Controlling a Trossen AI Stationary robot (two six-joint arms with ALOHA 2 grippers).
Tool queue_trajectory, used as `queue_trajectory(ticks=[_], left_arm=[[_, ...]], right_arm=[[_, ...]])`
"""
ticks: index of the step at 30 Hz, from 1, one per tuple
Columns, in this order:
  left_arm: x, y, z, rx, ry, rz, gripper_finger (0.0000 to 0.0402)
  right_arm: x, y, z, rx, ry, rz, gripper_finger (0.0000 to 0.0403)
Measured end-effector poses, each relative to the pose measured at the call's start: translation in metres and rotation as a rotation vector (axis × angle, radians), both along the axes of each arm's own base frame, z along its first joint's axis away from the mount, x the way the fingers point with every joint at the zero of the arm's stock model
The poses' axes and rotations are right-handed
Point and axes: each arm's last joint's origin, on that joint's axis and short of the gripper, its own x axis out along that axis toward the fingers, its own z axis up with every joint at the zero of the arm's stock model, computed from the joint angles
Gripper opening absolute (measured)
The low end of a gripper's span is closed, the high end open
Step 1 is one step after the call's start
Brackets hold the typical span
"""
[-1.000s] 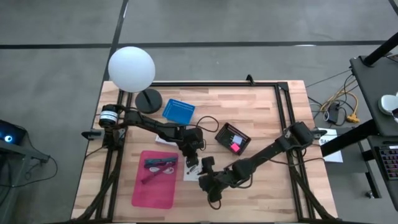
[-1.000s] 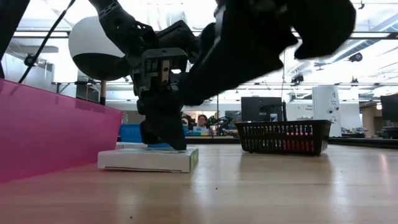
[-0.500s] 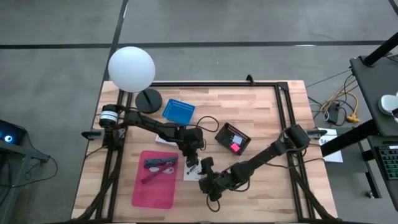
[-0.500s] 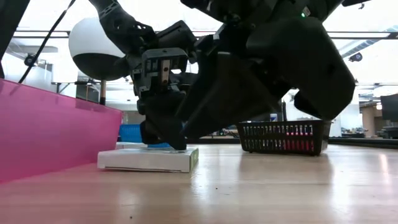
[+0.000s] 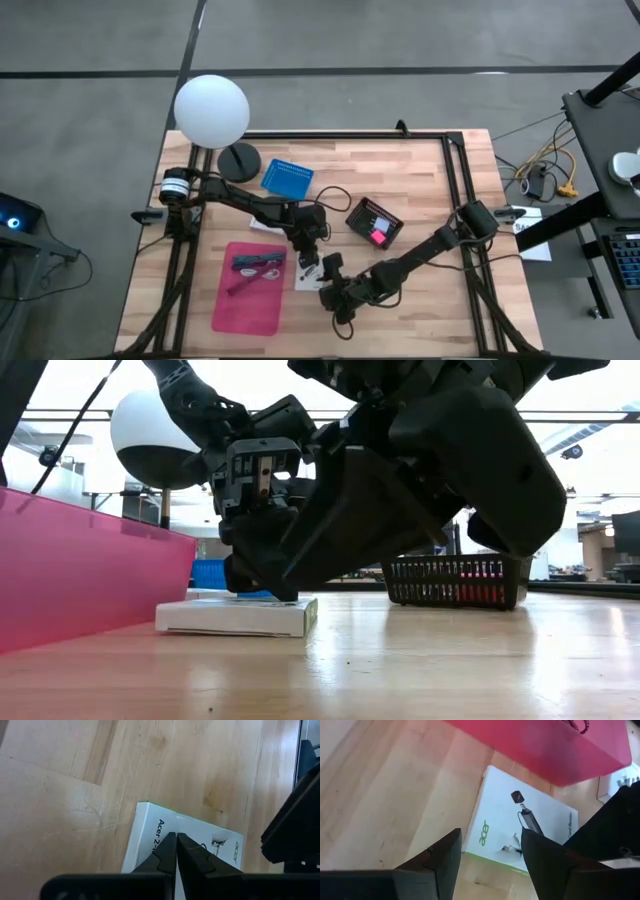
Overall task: Pick and place items into bin
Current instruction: Put the bottom white card reader box into the blue bin
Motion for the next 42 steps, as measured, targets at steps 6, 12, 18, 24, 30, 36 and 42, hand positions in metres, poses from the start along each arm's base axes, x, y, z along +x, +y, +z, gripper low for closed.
queue_trajectory(ticks=[6, 12, 18, 24, 30, 36, 42], left_arm=[[0.001, 0.001, 0.001, 0.000, -0.002, 0.004, 0.0000], [0.000, 0.001, 0.000, -0.029, 0.006, -0.005, 0.0000], [-0.001, 0.000, 0.000, -0.082, 0.037, 0.017, 0.0000], [0.001, -0.004, 0.001, -0.140, 0.076, 0.095, 0.0000], [0.008, -0.006, 0.005, -0.181, 0.001, 0.140, 0.0000], [0.021, -0.006, 0.016, -0.230, -0.141, 0.173, 0.0000], [0.024, -0.001, 0.033, -0.217, -0.207, 0.204, 0.0000]], right_arm=[[0.002, 0.001, 0.001, 0.050, -0.027, -0.040, 0.0192], [0.002, 0.001, 0.002, 0.026, -0.036, -0.036, 0.0192], [0.000, 0.000, 0.001, -0.017, -0.022, -0.026, 0.0192], [-0.005, 0.003, 0.003, -0.036, 0.026, -0.072, 0.0192], [-0.011, 0.011, 0.018, 0.020, 0.007, -0.178, 0.0192], [-0.029, 0.013, 0.028, 0.067, 0.059, -0.270, 0.0191], [-0.039, 0.024, 0.030, 0.063, 0.075, -0.248, 0.0191]])
